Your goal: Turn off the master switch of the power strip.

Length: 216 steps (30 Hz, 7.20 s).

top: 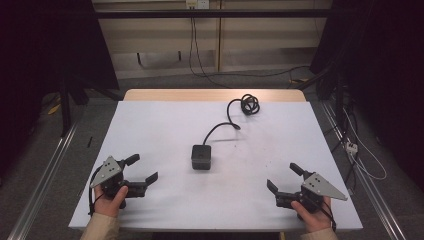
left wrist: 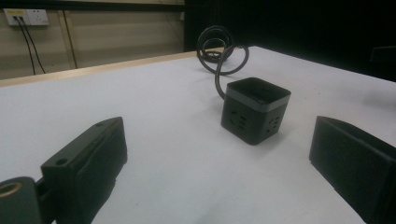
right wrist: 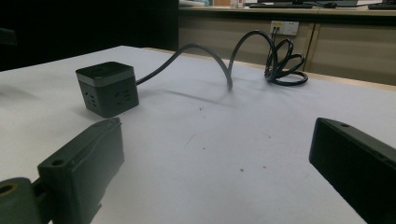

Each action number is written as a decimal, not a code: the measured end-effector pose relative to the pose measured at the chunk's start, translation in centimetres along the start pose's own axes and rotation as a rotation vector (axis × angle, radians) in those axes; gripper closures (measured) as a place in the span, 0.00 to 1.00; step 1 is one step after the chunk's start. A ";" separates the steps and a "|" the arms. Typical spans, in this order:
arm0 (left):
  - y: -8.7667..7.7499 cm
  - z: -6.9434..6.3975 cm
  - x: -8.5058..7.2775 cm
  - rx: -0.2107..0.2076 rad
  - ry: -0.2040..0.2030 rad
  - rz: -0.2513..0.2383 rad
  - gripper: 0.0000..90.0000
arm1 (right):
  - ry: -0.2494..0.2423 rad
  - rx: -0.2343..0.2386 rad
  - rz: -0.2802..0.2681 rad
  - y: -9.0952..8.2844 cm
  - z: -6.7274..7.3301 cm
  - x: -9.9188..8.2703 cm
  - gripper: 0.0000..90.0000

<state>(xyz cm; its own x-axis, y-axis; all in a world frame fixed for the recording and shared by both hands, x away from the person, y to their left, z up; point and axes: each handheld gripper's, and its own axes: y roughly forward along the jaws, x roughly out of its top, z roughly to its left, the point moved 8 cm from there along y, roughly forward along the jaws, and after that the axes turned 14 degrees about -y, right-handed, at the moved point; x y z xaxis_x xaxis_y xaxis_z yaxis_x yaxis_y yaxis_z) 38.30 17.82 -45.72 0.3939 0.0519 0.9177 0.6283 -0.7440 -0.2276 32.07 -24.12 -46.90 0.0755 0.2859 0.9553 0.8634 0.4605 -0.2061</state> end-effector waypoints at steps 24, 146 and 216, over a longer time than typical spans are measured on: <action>1.3 -0.9 0.6 -0.018 -0.017 -0.001 0.05 | -0.004 -0.007 0.004 -0.1 0.0 0.1 0.03; 10.4 -6.0 2.1 -0.202 -0.042 0.183 0.82 | -0.013 -0.010 0.011 -0.2 -0.4 0.0 0.04; 12.5 -5.9 1.5 -0.187 -0.047 0.258 1.00 | -0.021 -0.005 0.011 -0.2 -0.4 0.1 0.04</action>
<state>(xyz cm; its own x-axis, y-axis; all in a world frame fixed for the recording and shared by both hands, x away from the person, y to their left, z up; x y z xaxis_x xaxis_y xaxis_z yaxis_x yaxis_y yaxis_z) 42.81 4.67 -45.27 0.5572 -0.1268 0.8207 0.3713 -0.8460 -0.3828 32.09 -24.51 -46.70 0.0749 0.3083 0.9483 0.8651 0.4528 -0.2156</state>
